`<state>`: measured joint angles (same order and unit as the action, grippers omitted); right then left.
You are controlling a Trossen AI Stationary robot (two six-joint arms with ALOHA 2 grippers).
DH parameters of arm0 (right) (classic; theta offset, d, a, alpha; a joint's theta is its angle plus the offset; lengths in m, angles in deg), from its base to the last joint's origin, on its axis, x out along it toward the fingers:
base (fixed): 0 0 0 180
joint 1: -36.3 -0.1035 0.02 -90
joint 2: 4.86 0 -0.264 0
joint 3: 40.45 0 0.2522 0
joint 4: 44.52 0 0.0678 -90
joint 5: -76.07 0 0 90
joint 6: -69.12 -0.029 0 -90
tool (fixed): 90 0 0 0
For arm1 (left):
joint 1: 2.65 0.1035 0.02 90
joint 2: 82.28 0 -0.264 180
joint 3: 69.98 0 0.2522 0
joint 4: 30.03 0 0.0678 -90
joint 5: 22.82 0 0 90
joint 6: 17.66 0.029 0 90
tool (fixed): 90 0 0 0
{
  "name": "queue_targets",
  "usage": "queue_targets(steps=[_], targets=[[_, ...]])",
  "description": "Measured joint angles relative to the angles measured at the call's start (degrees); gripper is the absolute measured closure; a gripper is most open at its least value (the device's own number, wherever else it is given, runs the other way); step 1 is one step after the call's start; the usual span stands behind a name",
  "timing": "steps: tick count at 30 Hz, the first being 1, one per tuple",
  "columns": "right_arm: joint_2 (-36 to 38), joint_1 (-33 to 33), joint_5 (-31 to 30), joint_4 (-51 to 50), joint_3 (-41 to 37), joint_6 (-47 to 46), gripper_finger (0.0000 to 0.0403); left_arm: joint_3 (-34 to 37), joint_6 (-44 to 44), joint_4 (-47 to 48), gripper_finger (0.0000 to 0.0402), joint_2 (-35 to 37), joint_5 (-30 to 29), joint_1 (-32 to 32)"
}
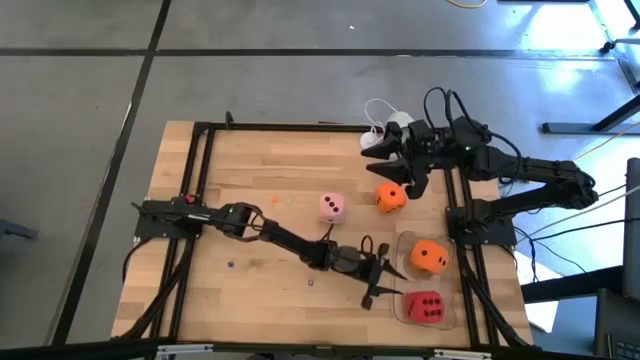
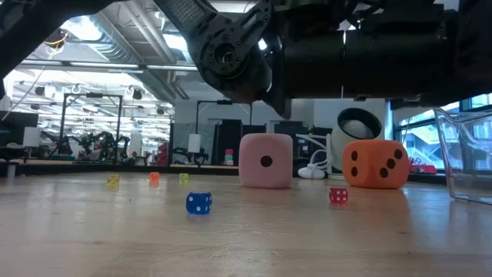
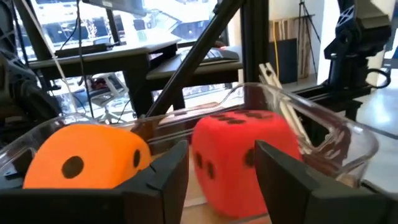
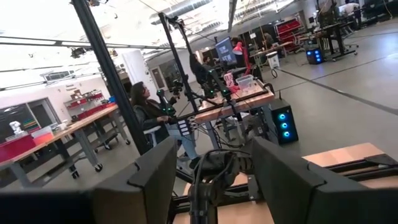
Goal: Pick & Place Dice
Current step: Put the small green die into the transparent container
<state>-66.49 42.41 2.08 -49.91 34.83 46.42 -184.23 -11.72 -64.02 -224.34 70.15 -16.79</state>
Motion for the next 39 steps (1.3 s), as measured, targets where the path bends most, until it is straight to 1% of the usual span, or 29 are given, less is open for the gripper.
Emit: queue_targets(steps=[4, 6, 9, 14, 17, 21, 25, 28, 31, 34, 39], targets=[[0.0, -1.2, -0.1, -0.2, 0.0, 0.4, 0.0195, 0.1, 1.0, 0.0, 0.0228, 1.3, 0.1, -0.8], [0.0, -1.8, -0.2, -0.9, 0.0, 1.0, 0.0195, 0.1, 2.3, 1.6, 0.0229, 2.7, 0.2, -1.2], [0.0, -2.4, -0.1, -2.6, 0.0, 1.1, 0.0195, 0.1, 4.2, 8.3, 0.0227, 5.3, 0.2, -1.5], [0.0, -3.7, -0.7, -4.7, 0.0, 1.1, 0.0195, 0.1, 3.8, 20.9, 0.0229, 10.8, 0.7, -1.9], [0.0, -5.1, -1.9, -5.0, 0.0, 1.1, 0.0195, 0.1, 3.7, 26.1, 0.0234, 13.5, 2.7, -2.3], [-0.4, -6.8, -4.1, -5.7, 0.0, 2.4, 0.0195, 3.0, 3.8, 30.1, 0.0240, 17.4, 2.3, -2.9], [-1.4, -8.4, -6.6, -6.0, 0.0, 3.9, 0.0195, 8.9, 4.3, 30.7, 0.0246, 22.8, 1.5, -3.2], [-2.7, -9.4, -8.2, -6.3, 0.0, 5.3, 0.0195, 15.2, 3.5, 30.4, 0.0250, 27.4, 0.3, -3.5], [-4.3, -10.3, -9.5, -6.3, 0.0, 7.2, 0.0195, 22.6, 1.6, 27.8, 0.0253, 32.3, -3.0, -4.2], [-6.3, -10.9, -9.6, -6.2, -0.1, 8.7, 0.0195, 29.9, 0.0, 23.8, 0.0254, 37.2, -7.8, -5.6], [-10.1, -11.6, -9.6, -6.2, 0.0, 9.7, 0.0195, 41.6, -0.2, 17.9, 0.0255, 44.6, -19.4, -9.2]])
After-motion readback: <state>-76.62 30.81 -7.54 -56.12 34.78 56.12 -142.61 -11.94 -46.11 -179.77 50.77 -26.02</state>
